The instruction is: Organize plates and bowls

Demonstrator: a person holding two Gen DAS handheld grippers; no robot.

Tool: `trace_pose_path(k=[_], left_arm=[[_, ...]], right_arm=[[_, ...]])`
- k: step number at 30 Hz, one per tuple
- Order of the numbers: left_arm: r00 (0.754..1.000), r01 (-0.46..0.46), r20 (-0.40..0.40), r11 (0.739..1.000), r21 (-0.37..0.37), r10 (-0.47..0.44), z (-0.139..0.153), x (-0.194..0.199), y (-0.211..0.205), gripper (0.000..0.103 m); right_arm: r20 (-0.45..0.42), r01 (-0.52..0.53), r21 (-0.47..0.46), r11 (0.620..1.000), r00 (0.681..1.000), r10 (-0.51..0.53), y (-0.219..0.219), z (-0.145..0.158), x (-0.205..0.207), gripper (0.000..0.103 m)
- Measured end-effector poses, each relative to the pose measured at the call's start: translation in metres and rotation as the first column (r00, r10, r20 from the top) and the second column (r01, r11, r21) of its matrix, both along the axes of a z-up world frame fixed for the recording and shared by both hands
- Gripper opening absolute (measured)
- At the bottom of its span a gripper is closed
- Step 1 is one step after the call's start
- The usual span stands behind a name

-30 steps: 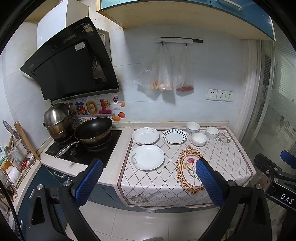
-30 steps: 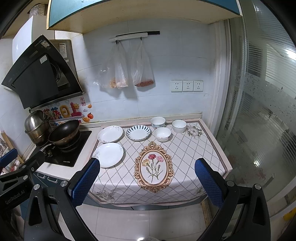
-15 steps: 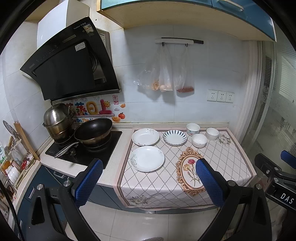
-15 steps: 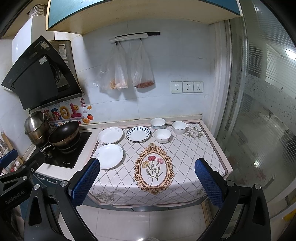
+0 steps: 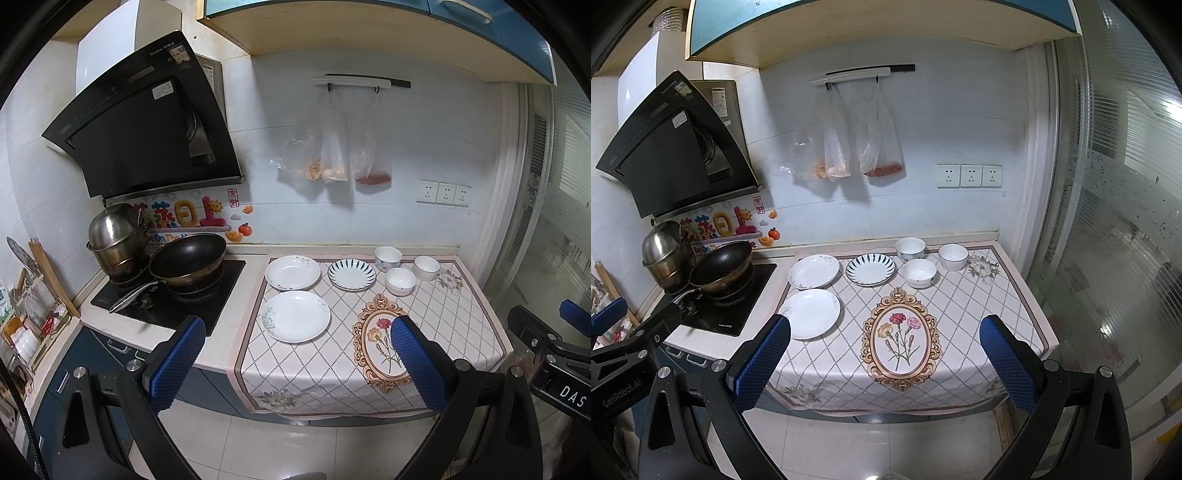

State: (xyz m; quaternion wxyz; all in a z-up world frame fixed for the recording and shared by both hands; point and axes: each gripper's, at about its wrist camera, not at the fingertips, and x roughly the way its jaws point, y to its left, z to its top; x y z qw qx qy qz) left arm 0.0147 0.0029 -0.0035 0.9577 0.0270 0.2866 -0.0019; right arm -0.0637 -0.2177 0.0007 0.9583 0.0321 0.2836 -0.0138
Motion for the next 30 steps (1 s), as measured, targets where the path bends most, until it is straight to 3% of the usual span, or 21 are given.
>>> trace_pose_path(k=[24, 30], left_arm=[[1.0, 0.002, -0.002, 1.0, -0.006, -0.002, 0.0, -0.002, 0.0, 0.103], [1.0, 0.012, 0.004, 1.0, -0.007, -0.012, -0.004, 0.014, 0.006, 0.103]], right_arm=[[-0.001, -0.001, 0.001, 1.0, 1.0, 0.001, 0.002, -0.002, 0.004, 0.103], [0.012, 0.007, 0.018, 1.0, 1.0, -0.007, 0.005, -0.005, 0.009, 0.103]])
